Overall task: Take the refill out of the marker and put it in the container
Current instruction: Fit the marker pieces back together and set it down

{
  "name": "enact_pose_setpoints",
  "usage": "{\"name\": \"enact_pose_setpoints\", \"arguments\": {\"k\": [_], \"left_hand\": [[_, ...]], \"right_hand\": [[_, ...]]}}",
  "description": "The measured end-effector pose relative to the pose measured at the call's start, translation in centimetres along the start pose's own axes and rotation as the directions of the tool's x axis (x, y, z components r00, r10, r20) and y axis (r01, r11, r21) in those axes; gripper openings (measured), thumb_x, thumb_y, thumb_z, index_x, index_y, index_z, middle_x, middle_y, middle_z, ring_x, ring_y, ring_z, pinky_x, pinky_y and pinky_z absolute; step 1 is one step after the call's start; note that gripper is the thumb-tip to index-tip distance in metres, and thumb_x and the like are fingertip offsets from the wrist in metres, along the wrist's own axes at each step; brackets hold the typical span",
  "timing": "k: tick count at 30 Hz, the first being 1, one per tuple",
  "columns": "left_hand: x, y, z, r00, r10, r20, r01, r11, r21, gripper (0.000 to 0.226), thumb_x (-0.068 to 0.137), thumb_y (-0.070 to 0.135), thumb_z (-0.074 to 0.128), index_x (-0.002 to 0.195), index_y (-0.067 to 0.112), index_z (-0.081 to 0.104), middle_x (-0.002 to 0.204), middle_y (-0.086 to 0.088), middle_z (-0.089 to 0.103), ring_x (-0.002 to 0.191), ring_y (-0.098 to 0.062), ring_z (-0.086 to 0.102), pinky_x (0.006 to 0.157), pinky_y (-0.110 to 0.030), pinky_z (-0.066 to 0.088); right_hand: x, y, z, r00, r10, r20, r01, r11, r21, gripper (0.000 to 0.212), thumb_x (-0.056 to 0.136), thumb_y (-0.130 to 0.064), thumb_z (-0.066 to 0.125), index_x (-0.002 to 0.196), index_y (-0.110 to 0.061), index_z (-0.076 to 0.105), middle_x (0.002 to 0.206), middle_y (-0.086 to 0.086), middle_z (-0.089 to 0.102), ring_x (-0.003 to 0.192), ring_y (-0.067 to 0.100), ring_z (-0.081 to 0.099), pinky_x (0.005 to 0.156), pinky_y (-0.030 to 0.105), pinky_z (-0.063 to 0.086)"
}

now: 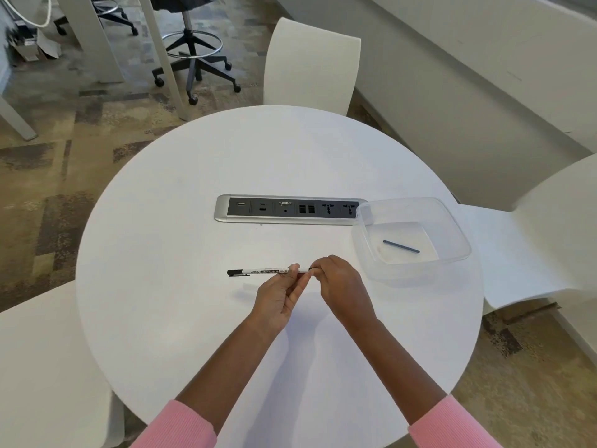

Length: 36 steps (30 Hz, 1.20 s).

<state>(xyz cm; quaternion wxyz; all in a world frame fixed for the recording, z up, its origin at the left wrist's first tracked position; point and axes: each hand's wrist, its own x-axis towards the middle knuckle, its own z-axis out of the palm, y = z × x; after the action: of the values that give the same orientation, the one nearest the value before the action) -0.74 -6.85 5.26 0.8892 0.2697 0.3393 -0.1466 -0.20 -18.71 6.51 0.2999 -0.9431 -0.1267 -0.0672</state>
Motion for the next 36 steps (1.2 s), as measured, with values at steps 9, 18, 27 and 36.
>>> {"name": "enact_pose_setpoints", "arguments": {"k": [9, 18, 27, 36], "left_hand": [[0.1, -0.4, -0.6, 0.997, 0.062, 0.047, -0.068, 0.988, 0.140, 0.013, 0.088, 0.001, 0.054, 0.078, -0.004, 0.062, 0.065, -0.011, 0.072, 0.062, -0.014, 0.071, 0.062, -0.018, 0.058], [-0.5, 0.5, -0.5, 0.994, 0.090, 0.056, -0.097, 0.985, 0.144, 0.014, 0.087, -0.001, 0.055, 0.074, -0.003, 0.062, 0.060, -0.009, 0.070, 0.060, -0.014, 0.071, 0.060, -0.019, 0.058], [-1.0, 0.2, 0.0, 0.993, 0.092, 0.078, -0.105, 0.980, 0.172, 0.011, 0.087, 0.001, 0.056, 0.078, 0.000, 0.063, 0.064, -0.008, 0.070, 0.061, -0.012, 0.071, 0.061, -0.017, 0.057], [-1.1, 0.3, 0.3, 0.982, 0.143, 0.122, -0.169, 0.957, 0.234, 0.009, 0.086, 0.003, 0.057, 0.081, 0.001, 0.064, 0.064, -0.005, 0.072, 0.063, -0.011, 0.071, 0.061, -0.014, 0.056]], "right_hand": [[0.9, -0.2, -0.5, 0.853, 0.425, 0.303, -0.504, 0.820, 0.271, 0.022, 0.086, -0.006, 0.050, 0.075, 0.004, 0.065, 0.056, 0.002, 0.058, 0.047, 0.019, 0.054, 0.049, 0.024, 0.049], [-0.4, 0.3, -0.7, 0.980, 0.089, 0.177, -0.102, 0.993, 0.066, 0.016, 0.091, -0.019, 0.051, 0.098, -0.007, 0.061, 0.083, 0.007, 0.062, 0.076, 0.020, 0.054, 0.066, 0.027, 0.041], [-0.8, 0.2, -1.6, 0.980, -0.168, 0.103, 0.185, 0.965, -0.185, 0.006, 0.075, 0.002, 0.068, 0.073, 0.005, 0.064, 0.058, 0.018, 0.059, 0.053, 0.031, 0.056, 0.040, 0.032, 0.047], [0.3, 0.0, -1.8, 0.979, 0.110, 0.173, -0.126, 0.988, 0.089, 0.020, 0.087, -0.005, 0.052, 0.074, 0.003, 0.064, 0.068, 0.019, 0.065, 0.065, 0.031, 0.054, 0.062, 0.037, 0.044]]}}
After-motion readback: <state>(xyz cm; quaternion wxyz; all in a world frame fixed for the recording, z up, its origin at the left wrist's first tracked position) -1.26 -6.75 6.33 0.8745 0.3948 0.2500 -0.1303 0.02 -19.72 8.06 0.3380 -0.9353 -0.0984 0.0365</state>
